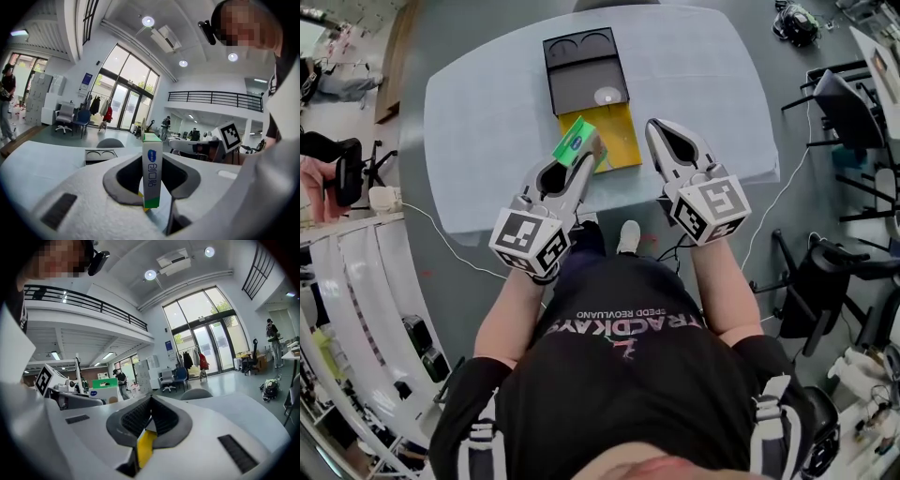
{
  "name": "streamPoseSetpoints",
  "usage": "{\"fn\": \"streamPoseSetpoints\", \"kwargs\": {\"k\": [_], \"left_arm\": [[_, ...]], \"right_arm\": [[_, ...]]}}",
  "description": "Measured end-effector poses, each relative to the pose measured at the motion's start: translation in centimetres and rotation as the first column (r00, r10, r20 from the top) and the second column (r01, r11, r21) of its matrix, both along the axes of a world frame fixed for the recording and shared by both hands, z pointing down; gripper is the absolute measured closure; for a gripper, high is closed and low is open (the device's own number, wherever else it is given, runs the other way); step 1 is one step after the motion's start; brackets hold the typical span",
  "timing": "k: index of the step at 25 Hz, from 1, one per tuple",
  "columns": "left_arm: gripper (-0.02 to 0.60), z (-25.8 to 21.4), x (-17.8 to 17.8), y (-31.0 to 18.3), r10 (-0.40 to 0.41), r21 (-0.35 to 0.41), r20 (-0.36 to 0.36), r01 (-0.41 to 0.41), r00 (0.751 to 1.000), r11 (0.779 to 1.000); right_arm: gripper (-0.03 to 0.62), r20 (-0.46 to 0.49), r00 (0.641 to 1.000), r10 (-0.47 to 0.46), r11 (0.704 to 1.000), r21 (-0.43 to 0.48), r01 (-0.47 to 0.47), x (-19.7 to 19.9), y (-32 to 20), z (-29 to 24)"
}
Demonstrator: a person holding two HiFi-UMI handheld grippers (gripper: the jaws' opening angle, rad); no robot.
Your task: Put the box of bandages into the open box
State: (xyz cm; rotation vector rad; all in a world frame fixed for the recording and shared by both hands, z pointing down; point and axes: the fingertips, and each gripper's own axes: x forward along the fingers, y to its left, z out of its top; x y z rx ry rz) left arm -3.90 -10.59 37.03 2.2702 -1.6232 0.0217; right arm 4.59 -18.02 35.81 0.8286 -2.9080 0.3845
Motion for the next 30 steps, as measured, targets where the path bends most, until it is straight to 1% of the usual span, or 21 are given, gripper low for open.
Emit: {"fn": "streamPoseSetpoints", "kwargs": {"k": [7,15,22,30], "left_arm": [[0.480,2.9,-0.7,-1.9,0.036,-0.061,-0.018,-0.037,0.999,0.997],[0.480,6.8,-0.8,-3.9,0.065,-0.148,-0.058,-0.073,0.996,0.986],[0.480,10.2,-0.9,-5.0,0.098,-0.218,-0.079,-0.113,0.992,0.969],[0.480,14.9,-0.5,-6.7,0.123,-0.310,-0.100,-0.148,0.987,0.939]], "right_arm": [[0.583,-0.029,0.999,0.035,0.999,-0.039,-0.037,-0.6,-1.6,2.4],[0.583,-0.067,0.997,0.041,0.995,-0.091,-0.047,-1.6,-2.8,5.3],[0.583,-0.102,0.993,0.059,0.988,-0.138,-0.073,-2.1,-3.5,8.5],[0.583,-0.134,0.988,0.072,0.973,-0.209,-0.099,-2.3,-4.5,12.1]]}}
